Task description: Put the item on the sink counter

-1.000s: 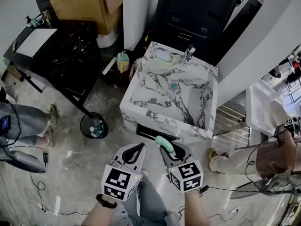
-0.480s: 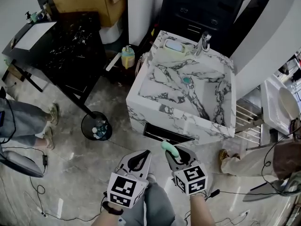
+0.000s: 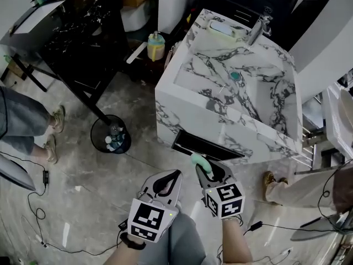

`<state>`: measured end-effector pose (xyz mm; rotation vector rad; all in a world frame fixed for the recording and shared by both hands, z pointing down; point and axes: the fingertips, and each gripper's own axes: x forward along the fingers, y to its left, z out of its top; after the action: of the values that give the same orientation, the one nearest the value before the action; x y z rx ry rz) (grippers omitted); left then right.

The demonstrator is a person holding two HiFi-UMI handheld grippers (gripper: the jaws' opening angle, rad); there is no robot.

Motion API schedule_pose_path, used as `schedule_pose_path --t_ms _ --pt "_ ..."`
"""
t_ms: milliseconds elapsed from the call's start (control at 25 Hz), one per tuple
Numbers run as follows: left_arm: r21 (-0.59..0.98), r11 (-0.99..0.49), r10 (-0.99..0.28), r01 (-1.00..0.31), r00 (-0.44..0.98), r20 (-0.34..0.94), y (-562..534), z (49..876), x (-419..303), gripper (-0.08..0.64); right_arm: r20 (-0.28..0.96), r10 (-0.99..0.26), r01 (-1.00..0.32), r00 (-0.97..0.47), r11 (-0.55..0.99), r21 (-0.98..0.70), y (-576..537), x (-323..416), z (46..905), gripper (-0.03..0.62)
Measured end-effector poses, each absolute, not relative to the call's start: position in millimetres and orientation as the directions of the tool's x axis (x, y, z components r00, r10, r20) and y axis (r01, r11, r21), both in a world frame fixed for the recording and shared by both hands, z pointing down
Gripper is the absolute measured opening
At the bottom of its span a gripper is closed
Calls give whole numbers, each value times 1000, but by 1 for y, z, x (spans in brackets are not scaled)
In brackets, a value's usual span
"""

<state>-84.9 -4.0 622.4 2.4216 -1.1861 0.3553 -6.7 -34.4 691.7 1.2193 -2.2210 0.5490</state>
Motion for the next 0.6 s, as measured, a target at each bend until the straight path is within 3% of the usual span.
schedule_pose_path --t_ms 600 --pt "250 -552 -694 -795 605 391 -22 700 -83 17 626 -698 -907 -347 420 -34 -77 18 789 133"
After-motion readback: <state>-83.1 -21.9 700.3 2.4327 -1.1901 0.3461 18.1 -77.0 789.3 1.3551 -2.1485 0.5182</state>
